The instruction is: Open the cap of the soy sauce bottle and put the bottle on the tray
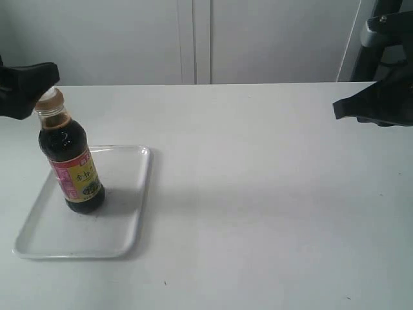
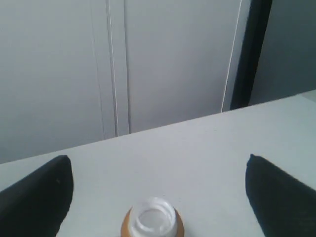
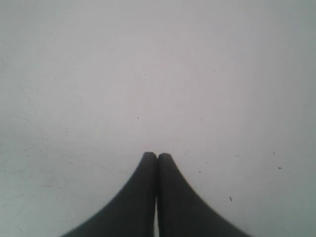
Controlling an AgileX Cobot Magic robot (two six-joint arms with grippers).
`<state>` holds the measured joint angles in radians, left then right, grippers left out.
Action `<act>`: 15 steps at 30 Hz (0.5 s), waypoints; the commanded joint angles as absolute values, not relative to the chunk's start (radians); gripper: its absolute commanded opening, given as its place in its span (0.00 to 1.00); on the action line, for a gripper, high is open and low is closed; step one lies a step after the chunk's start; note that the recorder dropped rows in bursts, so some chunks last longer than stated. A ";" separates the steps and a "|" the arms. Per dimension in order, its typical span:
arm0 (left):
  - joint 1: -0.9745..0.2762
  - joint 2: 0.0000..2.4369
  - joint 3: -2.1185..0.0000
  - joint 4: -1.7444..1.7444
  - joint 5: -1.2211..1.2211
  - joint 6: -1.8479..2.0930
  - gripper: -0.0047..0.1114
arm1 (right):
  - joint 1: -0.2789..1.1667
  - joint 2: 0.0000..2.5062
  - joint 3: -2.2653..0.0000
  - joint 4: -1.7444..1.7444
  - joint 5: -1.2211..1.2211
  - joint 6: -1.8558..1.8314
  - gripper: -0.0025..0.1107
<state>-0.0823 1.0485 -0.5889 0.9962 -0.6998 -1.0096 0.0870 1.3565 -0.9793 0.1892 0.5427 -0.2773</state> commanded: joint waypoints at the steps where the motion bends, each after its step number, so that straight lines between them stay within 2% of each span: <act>1: -0.083 1.007 -0.632 0.986 -0.681 -1.026 0.85 | 0.081 1.353 -0.974 0.201 0.528 -0.287 0.02; 5: -0.083 0.993 -0.703 0.987 -0.538 -1.036 0.82 | 0.081 1.353 -0.974 0.210 0.528 -0.287 0.02; 8: -0.083 0.993 -0.759 0.987 -0.387 -1.022 0.70 | 0.081 1.353 -0.974 0.212 0.528 -0.287 0.02; 11: -0.083 0.993 -0.813 0.987 -0.221 -0.918 0.52 | 0.081 1.353 -0.974 0.212 0.530 -0.287 0.02; 15: -0.083 0.993 -0.863 0.987 0.014 -0.579 0.21 | 0.081 1.353 -0.974 0.214 0.536 -0.287 0.02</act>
